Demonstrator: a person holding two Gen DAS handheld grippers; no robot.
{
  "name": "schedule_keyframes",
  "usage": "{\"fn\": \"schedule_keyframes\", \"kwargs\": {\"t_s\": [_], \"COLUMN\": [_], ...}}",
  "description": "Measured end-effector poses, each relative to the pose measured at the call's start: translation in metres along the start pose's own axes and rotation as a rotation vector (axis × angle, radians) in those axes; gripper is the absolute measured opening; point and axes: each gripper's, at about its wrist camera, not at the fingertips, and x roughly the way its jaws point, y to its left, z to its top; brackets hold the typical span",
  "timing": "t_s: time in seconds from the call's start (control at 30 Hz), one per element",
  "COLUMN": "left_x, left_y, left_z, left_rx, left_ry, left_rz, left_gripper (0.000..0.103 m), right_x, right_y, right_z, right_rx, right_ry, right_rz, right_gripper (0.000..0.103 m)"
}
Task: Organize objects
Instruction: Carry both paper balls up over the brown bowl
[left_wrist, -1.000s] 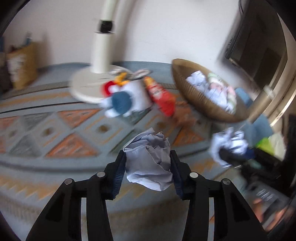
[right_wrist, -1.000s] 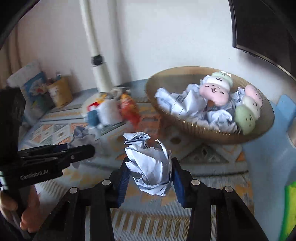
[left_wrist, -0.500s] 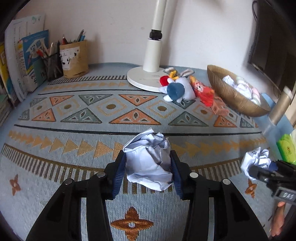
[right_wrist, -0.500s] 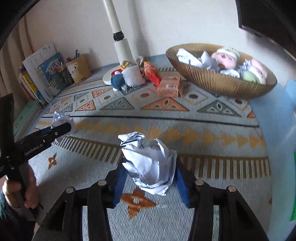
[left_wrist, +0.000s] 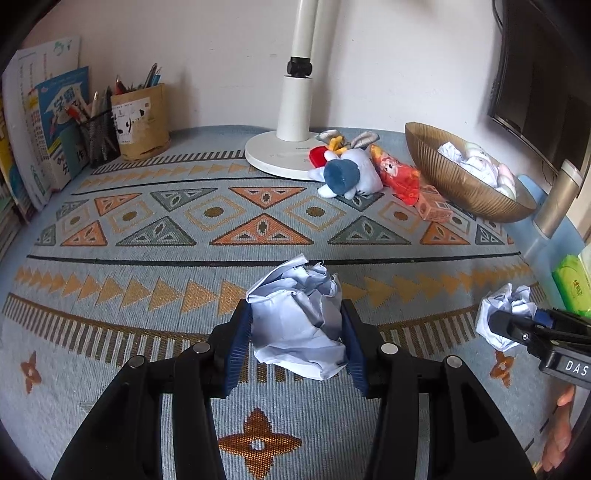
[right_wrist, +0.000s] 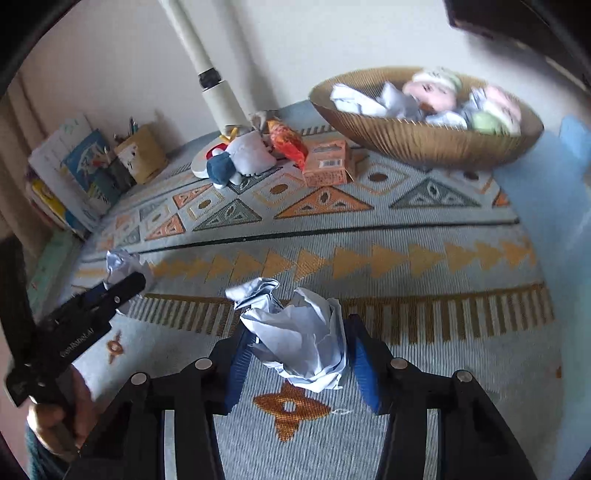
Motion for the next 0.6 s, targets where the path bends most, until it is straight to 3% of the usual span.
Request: {"fn": "schedule_keyframes", "kwargs": {"t_s": [0.27, 0.43, 0.6], "left_x": [-0.005, -0.026, -0.025], "left_y": [-0.01, -0.05, -0.099], "left_z": [0.006, 0.054, 0.117], "left_rx": [0.028, 0.102, 0.187], "left_ry": [-0.011, -0.092, -0.156], "left_rz": [0.045, -0.049, -0.114], "left_gripper": [0.045, 0.045, 0.045], "right_x": [-0.019, -0.065, -0.11], "right_y": [-0.001, -0.021, -0.064], "right_z": [0.003, 0.028, 0.066], "right_rx": [-0.035, -0.052, 0.04], "right_ry": [-0.053, -0.15, -0.279], "right_rz": [0.005, -0.059, -0.104], "right_gripper": [0.046, 0.046, 0.047]}}
